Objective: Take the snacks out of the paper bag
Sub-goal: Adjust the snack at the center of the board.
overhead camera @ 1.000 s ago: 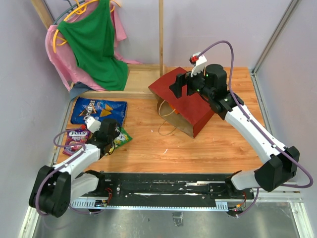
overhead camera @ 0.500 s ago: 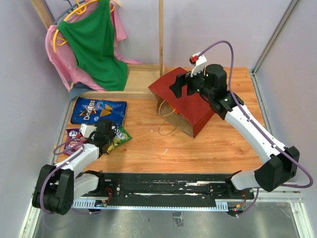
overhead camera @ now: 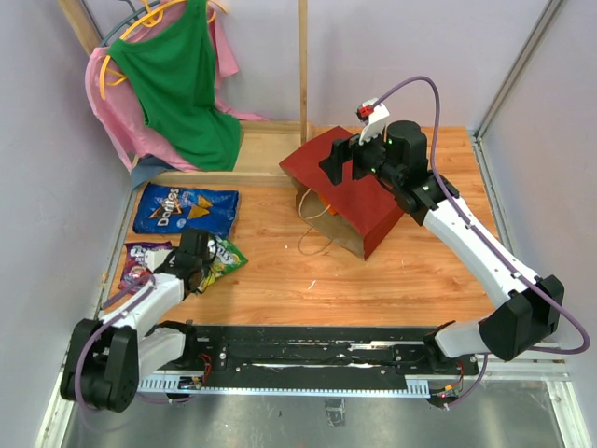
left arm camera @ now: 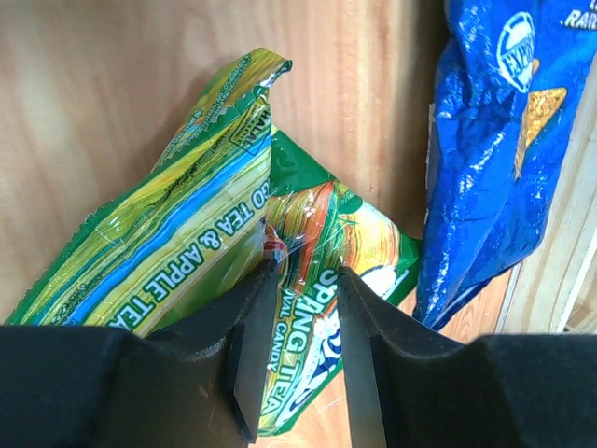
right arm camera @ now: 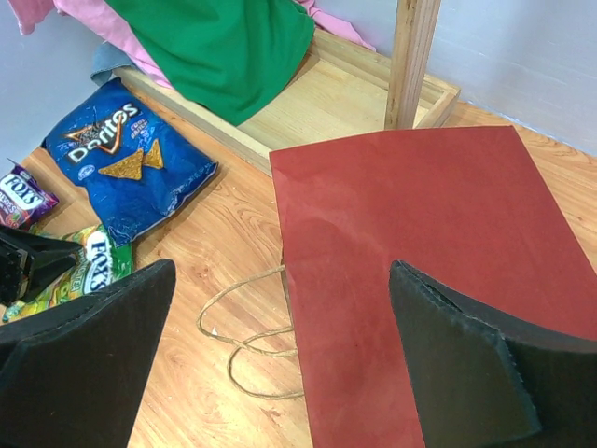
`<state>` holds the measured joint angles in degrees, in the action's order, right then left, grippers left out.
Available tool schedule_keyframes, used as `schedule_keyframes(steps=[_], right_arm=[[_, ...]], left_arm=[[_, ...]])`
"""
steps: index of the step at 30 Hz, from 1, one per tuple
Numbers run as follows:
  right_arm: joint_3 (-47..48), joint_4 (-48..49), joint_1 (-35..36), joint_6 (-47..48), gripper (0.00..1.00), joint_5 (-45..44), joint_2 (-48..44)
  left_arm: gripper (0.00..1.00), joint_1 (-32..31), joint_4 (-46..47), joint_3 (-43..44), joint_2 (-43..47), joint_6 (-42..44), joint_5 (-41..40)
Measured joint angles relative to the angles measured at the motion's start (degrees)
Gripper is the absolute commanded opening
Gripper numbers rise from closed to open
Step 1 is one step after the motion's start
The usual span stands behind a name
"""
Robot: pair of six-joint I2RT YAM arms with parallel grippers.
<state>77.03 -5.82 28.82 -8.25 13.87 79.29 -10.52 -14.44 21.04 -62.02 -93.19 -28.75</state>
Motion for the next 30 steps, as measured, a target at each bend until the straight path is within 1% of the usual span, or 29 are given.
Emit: schedule_keyframes(steps=[3, 10, 13, 16, 19, 23, 25, 30], right_arm=[[0.00, 0.00, 0.00, 0.22, 0.98, -0.02, 0.00], [0.00, 0.02, 0.00, 0.33, 0.99, 0.00, 0.00], [0.00, 0.02, 0.00, 0.33, 0.99, 0.07, 0.00], [0.00, 0.04, 0.00, 0.31, 0.99, 0.07, 0.00], [0.00, 0.04, 0.00, 0.31, 0.98, 0.07, 0.00], [0.00, 0.04, 0.00, 0.28, 0.99, 0.09, 0.00], [0.00, 0.04, 0.00, 0.28, 0.99, 0.11, 0.02], [0.00, 0.07, 0.00, 0.26, 0.99, 0.35, 0.17]], left_arm=[[0.39, 0.20, -4.26, -1.57, 5.03, -3.17, -0.33], [0.40, 0.33, -20.96, -4.50, 21.94, -6.25, -2.99], [0.40, 0.33, -25.62, -4.55, 24.52, -6.51, -4.72], [0.41, 0.33, -27.43, -3.87, 24.15, -5.64, -6.29], [0.46, 0.35, -26.43, -3.13, 22.60, -0.85, -6.69], [0.49, 0.39, -21.38, -2.03, 19.56, 8.50, -4.76], [0.56, 0.44, -16.92, -1.60, 17.66, 14.95, -2.29], [0.69, 0.55, -5.20, -0.20, 12.17, 30.18, 6.93]])
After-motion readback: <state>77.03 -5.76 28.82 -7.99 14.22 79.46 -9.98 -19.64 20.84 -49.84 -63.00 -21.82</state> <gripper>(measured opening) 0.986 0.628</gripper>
